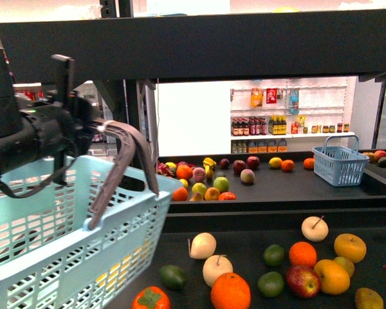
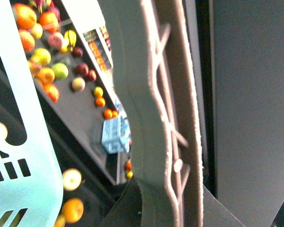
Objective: Pick lemon from shelf
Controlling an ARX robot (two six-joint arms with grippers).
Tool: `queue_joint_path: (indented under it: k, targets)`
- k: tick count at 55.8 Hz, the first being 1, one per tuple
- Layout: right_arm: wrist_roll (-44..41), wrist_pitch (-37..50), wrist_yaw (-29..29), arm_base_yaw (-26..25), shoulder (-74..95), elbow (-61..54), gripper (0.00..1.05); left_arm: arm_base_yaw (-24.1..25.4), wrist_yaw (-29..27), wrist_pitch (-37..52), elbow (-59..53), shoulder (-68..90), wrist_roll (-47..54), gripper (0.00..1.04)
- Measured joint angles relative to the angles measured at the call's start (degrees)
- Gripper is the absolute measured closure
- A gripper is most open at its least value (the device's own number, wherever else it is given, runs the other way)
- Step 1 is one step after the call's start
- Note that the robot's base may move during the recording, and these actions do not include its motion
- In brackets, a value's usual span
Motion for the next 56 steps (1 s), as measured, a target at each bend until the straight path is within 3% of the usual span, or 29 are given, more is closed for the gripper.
queue_joint_path:
  k: [14, 28, 56]
  targets:
    - [0.00, 0.00, 0.00, 0.00, 0.00, 0.00, 0.07, 11.15, -3.10, 10.14, -2.89, 0.44, -6.01, 0.97]
    - [0.00, 0.00, 0.00, 0.00, 0.00, 0.00, 0.07, 21.14, -2.45, 15.91, -5.27, 2.21, -7.85, 0.97]
    - [0.00, 0.00, 0.00, 0.00, 0.00, 0.00, 0.07, 28.13, 3.87, 25.90, -11.78, 4.04, -12.22, 0.97]
